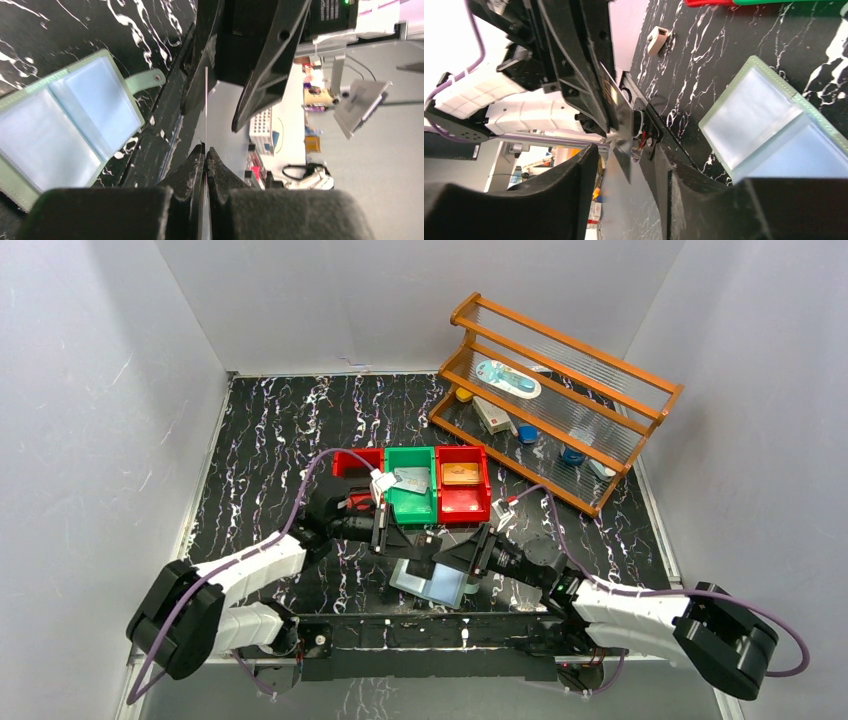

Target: Take the credit cards out of the card holder

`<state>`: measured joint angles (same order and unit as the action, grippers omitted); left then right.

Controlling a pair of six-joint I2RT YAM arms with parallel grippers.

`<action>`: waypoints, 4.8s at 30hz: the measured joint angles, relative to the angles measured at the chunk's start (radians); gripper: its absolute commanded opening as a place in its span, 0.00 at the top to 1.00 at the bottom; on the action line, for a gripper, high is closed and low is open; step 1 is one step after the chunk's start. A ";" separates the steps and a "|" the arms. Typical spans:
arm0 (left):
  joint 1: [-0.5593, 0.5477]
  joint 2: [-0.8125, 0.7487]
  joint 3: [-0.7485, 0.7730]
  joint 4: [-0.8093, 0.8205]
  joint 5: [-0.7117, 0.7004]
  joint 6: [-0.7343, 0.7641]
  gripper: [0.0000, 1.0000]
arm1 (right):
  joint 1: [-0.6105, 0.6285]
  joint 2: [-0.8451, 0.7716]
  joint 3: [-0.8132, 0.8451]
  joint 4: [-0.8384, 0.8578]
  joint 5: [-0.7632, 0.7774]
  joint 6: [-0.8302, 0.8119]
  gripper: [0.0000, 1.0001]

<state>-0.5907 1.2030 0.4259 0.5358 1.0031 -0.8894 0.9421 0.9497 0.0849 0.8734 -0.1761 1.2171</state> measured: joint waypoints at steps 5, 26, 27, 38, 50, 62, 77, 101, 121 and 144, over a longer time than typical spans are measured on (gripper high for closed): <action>0.000 -0.057 0.189 -0.396 -0.196 0.239 1.00 | 0.000 -0.088 -0.001 -0.139 0.064 -0.003 0.34; 0.000 0.044 0.538 -0.836 -1.221 1.089 1.00 | 0.000 -0.251 -0.001 -0.480 0.217 -0.013 0.29; 0.000 0.064 0.538 -0.829 -1.251 1.136 1.00 | 0.000 -0.251 -0.001 -0.482 0.219 -0.014 0.29; 0.005 0.153 0.528 -0.705 -1.313 1.535 1.00 | 0.000 -0.256 -0.001 -0.505 0.238 -0.013 0.29; 0.046 0.243 0.446 -0.568 -1.260 1.725 1.00 | 0.000 -0.290 -0.019 -0.517 0.267 0.015 0.28; 0.077 0.348 0.437 -0.488 -1.215 1.810 1.00 | 0.000 -0.341 -0.036 -0.534 0.286 0.032 0.27; 0.085 0.412 0.409 -0.407 -1.199 1.824 0.64 | 0.000 -0.393 -0.036 -0.560 0.304 0.042 0.27; 0.087 -0.238 0.370 -0.582 -0.800 1.156 0.02 | 0.000 -0.140 0.192 -0.811 0.269 -0.025 0.35; 0.087 -0.084 0.317 -0.772 -0.494 0.509 0.09 | 0.256 0.197 0.471 -1.187 0.496 0.073 0.33; -0.062 0.090 0.285 -0.747 -0.389 0.452 0.24 | 0.284 0.231 0.454 -1.155 0.560 0.150 0.35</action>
<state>-0.6525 1.2934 0.7109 -0.2115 0.6144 -0.4370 1.2263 1.1809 0.5388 -0.2817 0.3836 1.3666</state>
